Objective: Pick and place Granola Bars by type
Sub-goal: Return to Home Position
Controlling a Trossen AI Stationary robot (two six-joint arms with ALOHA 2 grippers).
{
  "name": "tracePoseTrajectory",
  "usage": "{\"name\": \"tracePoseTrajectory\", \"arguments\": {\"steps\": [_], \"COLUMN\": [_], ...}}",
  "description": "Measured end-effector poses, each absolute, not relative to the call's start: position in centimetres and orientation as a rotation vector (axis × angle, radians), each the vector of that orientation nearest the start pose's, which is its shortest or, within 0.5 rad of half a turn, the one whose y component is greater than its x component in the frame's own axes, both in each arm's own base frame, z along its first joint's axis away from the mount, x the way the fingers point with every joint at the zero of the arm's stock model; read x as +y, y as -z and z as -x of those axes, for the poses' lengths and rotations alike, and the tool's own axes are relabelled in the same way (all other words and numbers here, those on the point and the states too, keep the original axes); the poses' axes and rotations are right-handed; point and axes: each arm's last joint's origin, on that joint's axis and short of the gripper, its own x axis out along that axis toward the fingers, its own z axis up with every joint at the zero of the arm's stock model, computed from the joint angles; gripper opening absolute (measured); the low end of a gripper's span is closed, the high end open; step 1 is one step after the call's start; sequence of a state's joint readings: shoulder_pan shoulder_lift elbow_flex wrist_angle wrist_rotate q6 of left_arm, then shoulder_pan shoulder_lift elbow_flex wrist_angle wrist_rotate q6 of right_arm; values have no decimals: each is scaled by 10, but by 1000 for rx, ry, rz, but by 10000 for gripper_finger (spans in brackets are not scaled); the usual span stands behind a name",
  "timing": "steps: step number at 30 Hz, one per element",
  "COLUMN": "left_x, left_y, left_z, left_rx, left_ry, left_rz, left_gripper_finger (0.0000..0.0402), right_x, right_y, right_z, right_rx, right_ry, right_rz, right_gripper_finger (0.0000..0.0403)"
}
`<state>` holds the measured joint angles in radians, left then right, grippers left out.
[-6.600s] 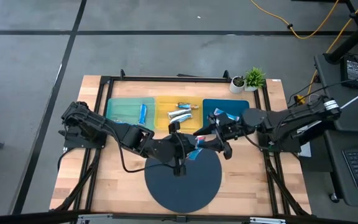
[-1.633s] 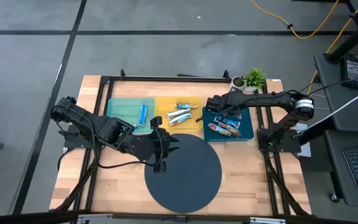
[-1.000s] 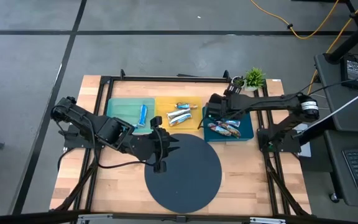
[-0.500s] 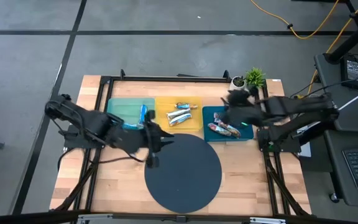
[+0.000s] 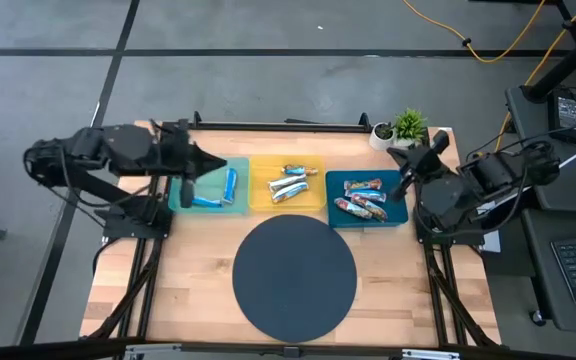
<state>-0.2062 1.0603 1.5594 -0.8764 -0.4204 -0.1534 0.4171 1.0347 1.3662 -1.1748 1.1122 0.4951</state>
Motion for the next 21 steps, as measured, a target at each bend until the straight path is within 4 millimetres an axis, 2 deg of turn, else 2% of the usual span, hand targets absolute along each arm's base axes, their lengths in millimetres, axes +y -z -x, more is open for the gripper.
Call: {"name": "tracePoseTrajectory", "arguments": {"steps": [4, 9, 13, 17, 21], "left_x": [-3, 2, -1, -3, -1], "left_y": [-441, -383, -332, -287, -265], "left_z": [-133, -109, -113, -120, -115], "left_rx": [253, 69, -73, -126, -119], "left_ry": [-217, -180, -83, -58, -77], "left_rz": [112, 227, 311, 355, 356], "left_gripper_finger": [1, 2, 1, 3, 1], "right_x": [34, 31, 32, 30, 25], "right_y": [-397, -368, -337, -309, -289], "right_z": [-140, -120, -108, -93, -81], "right_rx": [460, 437, 391, 310, 226], "right_ry": [793, 757, 654, 591, 531], "right_rz": [151, 123, 42, -35, -80], "right_gripper_finger": [8, 9, 6, 6, 7]}}
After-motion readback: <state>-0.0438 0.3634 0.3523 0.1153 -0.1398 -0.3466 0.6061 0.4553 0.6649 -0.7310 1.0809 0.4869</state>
